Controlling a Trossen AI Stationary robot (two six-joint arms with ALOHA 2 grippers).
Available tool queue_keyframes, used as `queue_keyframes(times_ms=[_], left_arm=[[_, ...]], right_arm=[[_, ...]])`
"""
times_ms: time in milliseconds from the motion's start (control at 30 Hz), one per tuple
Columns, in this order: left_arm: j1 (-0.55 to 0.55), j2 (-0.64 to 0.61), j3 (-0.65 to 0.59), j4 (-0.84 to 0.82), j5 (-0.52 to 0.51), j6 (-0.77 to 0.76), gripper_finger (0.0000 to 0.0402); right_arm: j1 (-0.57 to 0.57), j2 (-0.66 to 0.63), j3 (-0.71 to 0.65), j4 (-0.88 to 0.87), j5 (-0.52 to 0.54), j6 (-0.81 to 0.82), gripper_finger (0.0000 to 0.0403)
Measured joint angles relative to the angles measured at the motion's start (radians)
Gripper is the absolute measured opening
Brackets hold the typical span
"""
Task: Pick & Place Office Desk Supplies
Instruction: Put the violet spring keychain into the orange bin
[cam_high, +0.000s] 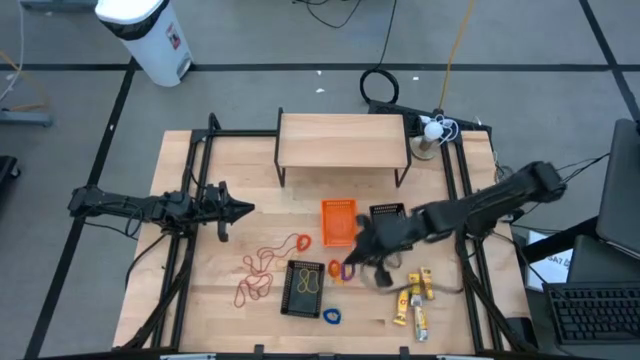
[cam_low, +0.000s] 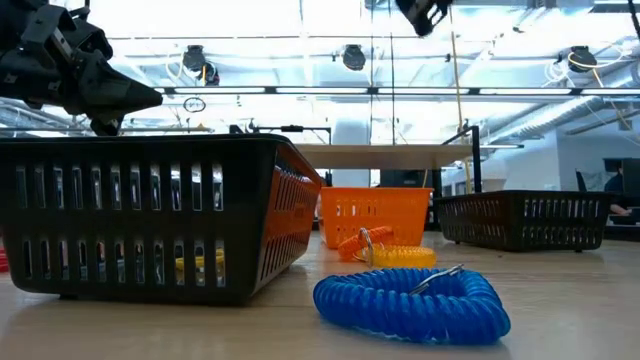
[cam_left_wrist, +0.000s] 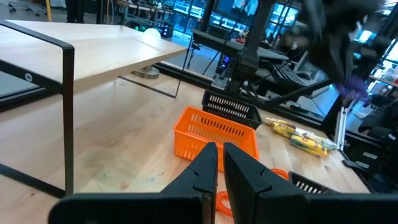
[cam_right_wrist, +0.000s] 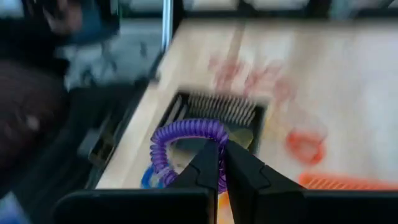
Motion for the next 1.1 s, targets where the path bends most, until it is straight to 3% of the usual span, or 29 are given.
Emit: queue_keyframes(times_ms=[367,500,700,1100], left_arm=[[0.0,0.0,0.0,-0.072,-0.002,0.064,0.0026],[-0.003,0.0,0.0,-0.08,-0.005,0.145,0.0024],[-0.036,0.0,0.0,-0.068,-0.039,0.311,0.0006],[-0.043,0.0,0.0,-0.096,-0.096,0.208,0.0025]], right_arm=[[-0.231,-0.399,-0.449,0.461,-0.056,-0.023,0.0003],[-0.303,-0.496,-0.608,0.581,-0.081,0.01,0.0003],[-0.323,-0.58,-0.813,0.834,-0.086,0.068,0.0002],[-0.323,-0.697,-0.921,0.897,-0.048,0.021,0.0002]])
